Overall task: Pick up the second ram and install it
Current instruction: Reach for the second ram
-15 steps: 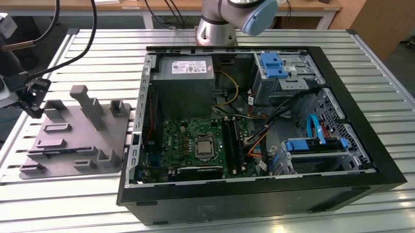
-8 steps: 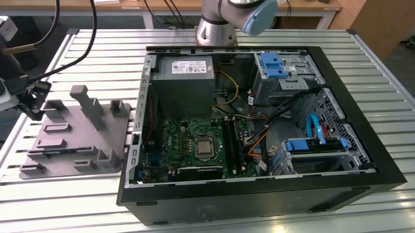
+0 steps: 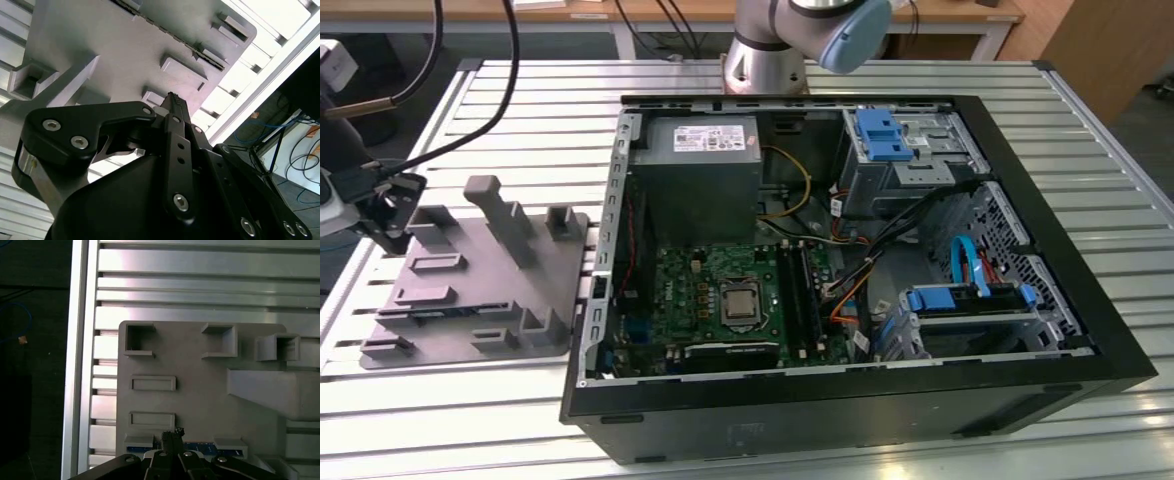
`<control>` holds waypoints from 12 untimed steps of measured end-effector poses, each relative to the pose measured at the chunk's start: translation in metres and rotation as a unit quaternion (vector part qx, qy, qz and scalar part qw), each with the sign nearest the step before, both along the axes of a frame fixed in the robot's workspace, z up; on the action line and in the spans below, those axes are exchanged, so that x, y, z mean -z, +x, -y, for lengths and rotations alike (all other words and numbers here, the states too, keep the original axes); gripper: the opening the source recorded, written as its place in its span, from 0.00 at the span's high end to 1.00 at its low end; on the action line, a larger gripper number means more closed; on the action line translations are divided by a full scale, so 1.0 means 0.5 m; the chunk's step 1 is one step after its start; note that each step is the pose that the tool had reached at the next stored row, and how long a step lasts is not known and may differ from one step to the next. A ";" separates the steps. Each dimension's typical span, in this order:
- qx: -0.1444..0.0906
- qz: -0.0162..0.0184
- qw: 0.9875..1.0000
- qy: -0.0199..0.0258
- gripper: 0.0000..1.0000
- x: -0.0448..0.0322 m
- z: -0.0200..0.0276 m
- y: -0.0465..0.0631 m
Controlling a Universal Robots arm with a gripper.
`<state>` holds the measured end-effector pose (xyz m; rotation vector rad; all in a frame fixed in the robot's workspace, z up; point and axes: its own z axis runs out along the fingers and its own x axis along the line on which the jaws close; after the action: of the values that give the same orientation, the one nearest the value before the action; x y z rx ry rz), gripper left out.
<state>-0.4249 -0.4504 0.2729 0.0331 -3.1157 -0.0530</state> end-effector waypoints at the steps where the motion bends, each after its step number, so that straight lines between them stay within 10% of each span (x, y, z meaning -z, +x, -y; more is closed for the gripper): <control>1: 0.000 0.000 1.000 0.000 0.90 0.001 0.0009 0.000; 12: 0.000 0.000 1.000 0.000 0.90 0.010 0.0125 0.000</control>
<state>-0.4250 -0.4566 0.2677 0.0330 -3.1157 -0.0531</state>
